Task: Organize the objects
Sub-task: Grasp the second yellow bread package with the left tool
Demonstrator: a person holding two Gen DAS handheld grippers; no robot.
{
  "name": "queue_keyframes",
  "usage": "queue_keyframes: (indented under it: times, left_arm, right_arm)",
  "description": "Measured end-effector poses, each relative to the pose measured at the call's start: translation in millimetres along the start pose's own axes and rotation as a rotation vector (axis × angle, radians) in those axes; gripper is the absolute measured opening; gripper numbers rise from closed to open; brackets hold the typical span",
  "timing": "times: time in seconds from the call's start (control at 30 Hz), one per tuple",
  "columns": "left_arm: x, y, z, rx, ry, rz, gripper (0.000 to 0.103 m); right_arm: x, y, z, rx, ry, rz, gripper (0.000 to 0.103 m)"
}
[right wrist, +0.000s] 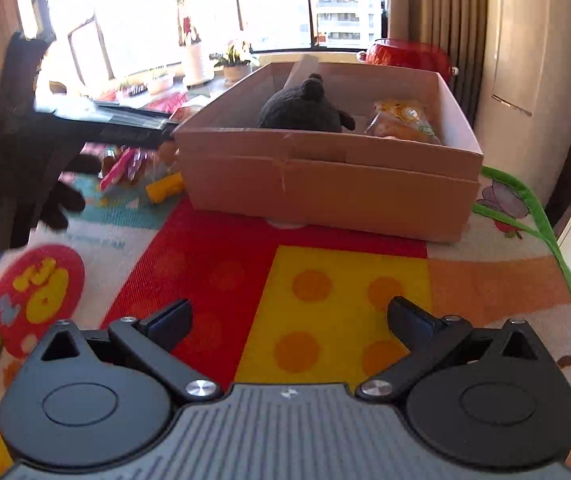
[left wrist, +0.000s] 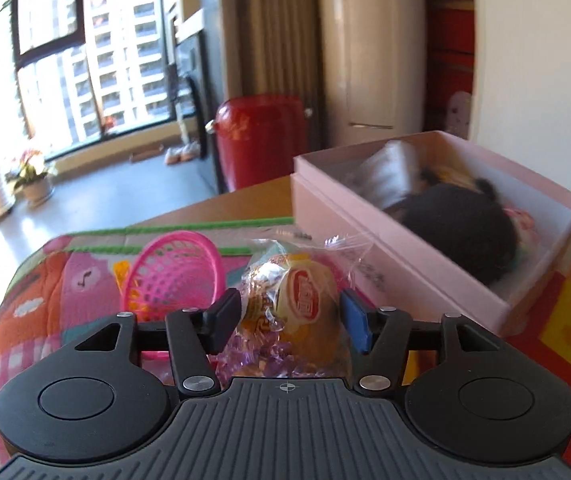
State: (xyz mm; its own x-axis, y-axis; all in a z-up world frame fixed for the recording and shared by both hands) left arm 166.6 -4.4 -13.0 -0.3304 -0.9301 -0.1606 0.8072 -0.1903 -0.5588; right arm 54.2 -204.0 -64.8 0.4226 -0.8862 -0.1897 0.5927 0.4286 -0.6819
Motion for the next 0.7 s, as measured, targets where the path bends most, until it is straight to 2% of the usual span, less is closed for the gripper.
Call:
queue_keyframes:
  times: [0.07, 0.2, 0.27, 0.3, 0.43, 0.6, 0.7]
  left_arm:
    - [-2.0, 11.6, 3.8, -0.024, -0.041, 0.000, 0.064]
    - [-3.2, 29.1, 7.0, -0.099, -0.090, 0.009, 0.067]
    - [-6.2, 26.8, 4.7, -0.142, -0.138, 0.000, 0.066]
    - [-7.9, 23.7, 3.8, -0.150, -0.153, -0.003, 0.061]
    - [-12.9, -5.4, -11.0, -0.175, -0.218, -0.022, 0.058]
    - [11.6, -59.0, -42.8, -0.171, -0.140, -0.093, 0.057]
    - [29.0, -87.3, -59.6, -0.174, -0.130, -0.188, 0.057]
  right_arm:
    - [-5.2, 3.0, -0.8, -0.020, -0.047, -0.029, 0.103]
    - [-4.3, 2.1, -2.4, -0.005, -0.045, -0.027, 0.103]
    - [-4.9, 2.8, -2.9, -0.002, -0.046, -0.028, 0.103]
    - [-4.8, 2.5, -3.1, -0.001, -0.044, -0.025, 0.103]
    - [-4.6, 0.2, -3.4, 0.001, -0.044, -0.020, 0.103]
    - [-4.4, -0.2, -3.4, 0.003, -0.043, -0.018, 0.103]
    - [-4.7, -0.3, -3.5, 0.003, -0.043, -0.018, 0.103]
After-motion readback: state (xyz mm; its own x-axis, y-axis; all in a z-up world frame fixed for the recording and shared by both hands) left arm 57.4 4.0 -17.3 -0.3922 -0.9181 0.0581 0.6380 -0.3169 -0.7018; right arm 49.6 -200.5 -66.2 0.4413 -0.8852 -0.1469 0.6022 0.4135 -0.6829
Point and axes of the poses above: each gripper's, at about its wrist camera, not at the fingertips, and y roughly the way its jaws point, x to its right, z to its top, the point moved 6 cm from there along y, roughly the way its jaws point, and after that the axes turned 10 degrees about z, right-handed, at the moved point
